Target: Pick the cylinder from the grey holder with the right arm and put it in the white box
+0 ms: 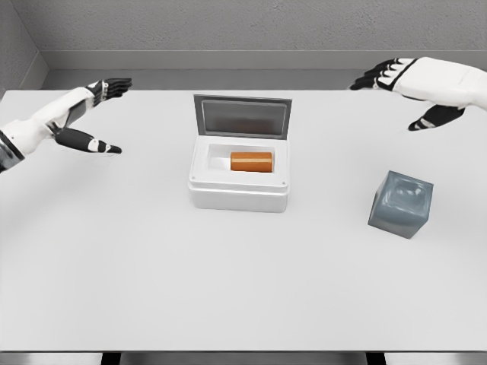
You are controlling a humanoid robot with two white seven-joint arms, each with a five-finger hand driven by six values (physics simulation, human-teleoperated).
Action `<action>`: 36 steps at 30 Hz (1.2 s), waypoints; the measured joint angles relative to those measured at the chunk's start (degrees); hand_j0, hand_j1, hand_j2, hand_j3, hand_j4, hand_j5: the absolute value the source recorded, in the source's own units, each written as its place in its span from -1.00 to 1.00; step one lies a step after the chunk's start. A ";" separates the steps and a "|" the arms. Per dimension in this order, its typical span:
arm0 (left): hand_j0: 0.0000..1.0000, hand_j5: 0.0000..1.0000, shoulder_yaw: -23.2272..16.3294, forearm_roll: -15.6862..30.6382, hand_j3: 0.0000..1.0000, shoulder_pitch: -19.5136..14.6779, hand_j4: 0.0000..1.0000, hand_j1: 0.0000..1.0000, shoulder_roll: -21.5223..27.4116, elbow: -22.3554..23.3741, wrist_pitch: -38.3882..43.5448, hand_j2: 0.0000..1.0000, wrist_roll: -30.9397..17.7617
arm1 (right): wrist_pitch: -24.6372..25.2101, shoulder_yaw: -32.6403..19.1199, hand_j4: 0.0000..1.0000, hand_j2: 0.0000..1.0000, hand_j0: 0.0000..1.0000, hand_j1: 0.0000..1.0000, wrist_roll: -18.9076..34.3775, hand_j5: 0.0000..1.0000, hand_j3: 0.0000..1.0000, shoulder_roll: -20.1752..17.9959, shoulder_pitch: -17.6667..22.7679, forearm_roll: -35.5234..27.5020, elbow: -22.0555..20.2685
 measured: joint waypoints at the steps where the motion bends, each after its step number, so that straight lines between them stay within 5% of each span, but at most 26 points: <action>1: 1.00 1.00 0.12 0.87 1.00 -0.09 1.00 1.00 -1.38 0.03 -0.01 1.00 -0.74 | -0.01 -0.13 1.00 1.00 1.00 1.00 0.00 1.00 1.00 -0.07 0.44 0.00 0.06; 13: 1.00 1.00 0.26 2.27 1.00 -3.60 1.00 1.00 -12.80 5.00 -0.05 1.00 -5.73 | 0.00 -0.58 1.00 1.00 1.00 1.00 0.00 1.00 1.00 0.25 0.62 0.45 0.13; 36: 1.00 1.00 0.34 2.82 1.00 -3.08 1.00 1.00 -10.98 -2.28 -0.05 1.00 -8.32 | 0.00 0.08 1.00 1.00 1.00 1.00 0.00 1.00 1.00 0.97 0.79 0.74 0.03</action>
